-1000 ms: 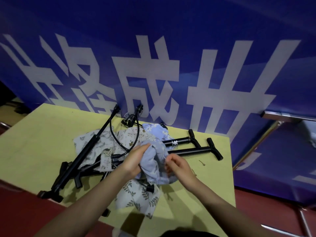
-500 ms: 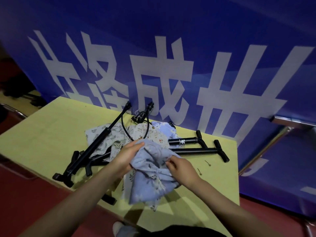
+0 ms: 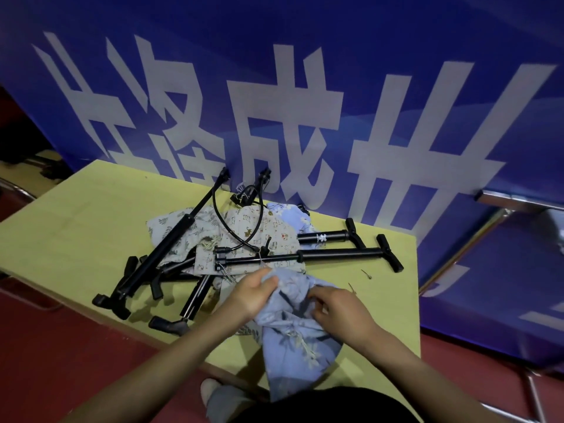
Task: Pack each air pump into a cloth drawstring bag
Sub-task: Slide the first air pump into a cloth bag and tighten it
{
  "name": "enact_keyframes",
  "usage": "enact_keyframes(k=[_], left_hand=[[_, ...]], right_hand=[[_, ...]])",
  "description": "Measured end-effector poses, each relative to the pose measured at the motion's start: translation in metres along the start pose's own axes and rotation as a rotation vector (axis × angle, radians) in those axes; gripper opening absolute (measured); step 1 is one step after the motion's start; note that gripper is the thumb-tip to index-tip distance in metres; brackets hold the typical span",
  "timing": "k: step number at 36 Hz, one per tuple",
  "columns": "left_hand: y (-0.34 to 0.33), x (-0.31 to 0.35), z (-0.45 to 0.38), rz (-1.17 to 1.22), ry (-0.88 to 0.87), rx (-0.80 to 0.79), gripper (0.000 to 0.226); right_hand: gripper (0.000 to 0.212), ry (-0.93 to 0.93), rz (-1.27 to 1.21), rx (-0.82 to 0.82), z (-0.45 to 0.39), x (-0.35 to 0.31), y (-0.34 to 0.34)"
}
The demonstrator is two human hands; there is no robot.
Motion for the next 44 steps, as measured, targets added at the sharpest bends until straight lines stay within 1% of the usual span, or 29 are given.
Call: enact_keyframes(k=[2, 6, 10, 13, 15, 17, 19, 20, 23, 25, 26, 28, 30, 33, 35, 38, 40, 42, 44], left_hand=[[-0.004, -0.007, 0.003, -0.001, 0.01, -0.02, 0.045], [-0.007, -0.015, 0.007, 0.016, 0.017, -0.021, 0.046], [-0.008, -0.015, 0.005, 0.005, -0.008, -0.021, 0.045], [0.0, -0.01, -0.001, -0.033, -0.031, 0.001, 0.043], [0.008, -0.005, -0.006, -0.08, -0.054, 0.024, 0.038], [0.018, -0.002, -0.013, -0.122, -0.073, 0.04, 0.028], [0.029, -0.001, -0.019, -0.131, -0.073, 0.063, 0.023], [0.034, 0.0, -0.021, -0.129, -0.078, 0.073, 0.021], [0.045, 0.004, -0.028, -0.13, -0.119, 0.096, 0.013], [0.049, 0.005, -0.031, -0.133, -0.138, 0.091, 0.017], [0.05, 0.006, -0.033, -0.128, -0.143, 0.081, 0.018], [0.051, 0.005, -0.037, -0.107, -0.14, 0.061, 0.018], [0.052, 0.004, -0.043, -0.096, -0.142, 0.053, 0.016], [0.054, 0.001, -0.055, -0.113, -0.141, 0.062, 0.012], [0.055, -0.004, -0.063, -0.146, -0.126, 0.053, 0.012], [0.053, -0.012, -0.077, -0.187, -0.107, 0.042, 0.033], [0.054, -0.016, -0.082, -0.206, -0.091, 0.05, 0.039], [0.06, -0.021, -0.088, -0.213, -0.083, 0.079, 0.04], [0.071, -0.022, -0.092, -0.234, -0.105, 0.118, 0.04]], right_hand=[[0.029, 0.005, 0.006, -0.023, 0.006, 0.002, -0.006], [0.034, -0.019, 0.006, -0.059, 0.015, 0.006, -0.014], [0.033, -0.05, -0.057, -0.024, 0.018, 0.011, -0.012], [0.033, -0.021, -0.114, 0.01, 0.018, 0.012, -0.008], [0.033, 0.006, -0.191, 0.0, 0.018, 0.009, -0.006], [0.024, 0.024, -0.259, -0.021, 0.018, 0.005, -0.007], [0.019, 0.016, -0.299, -0.011, 0.016, 0.002, -0.009], [0.02, 0.003, -0.345, 0.003, 0.015, 0.002, -0.011], [0.025, -0.092, -0.578, 0.05, 0.008, 0.005, -0.015], [0.024, -0.175, -0.688, 0.074, 0.001, 0.008, -0.016], [0.025, -0.199, -0.695, 0.099, -0.004, 0.01, -0.015], [0.029, -0.223, -0.653, 0.151, -0.015, 0.014, -0.013], [0.03, -0.245, -0.613, 0.168, -0.027, 0.018, -0.013], [0.021, -0.284, -0.501, 0.116, -0.048, 0.023, -0.019], [0.018, -0.281, -0.4, 0.006, -0.062, 0.024, -0.028], [0.012, -0.279, -0.295, -0.224, -0.077, 0.026, -0.051], [0.014, -0.279, -0.255, -0.311, -0.08, 0.028, -0.065], [0.02, -0.284, -0.239, -0.302, -0.082, 0.027, -0.072], [0.022, -0.296, -0.235, -0.204, -0.085, 0.026, -0.072]])
Point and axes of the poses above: each hand's wrist, its own z-axis away from the middle knuckle, its own y-axis out of the back of the hand, x = y × z, the point moved 6 cm from there along -z, towards the middle knuckle, and after that the axes turned 14 degrees about z, right-handed, at the moved point
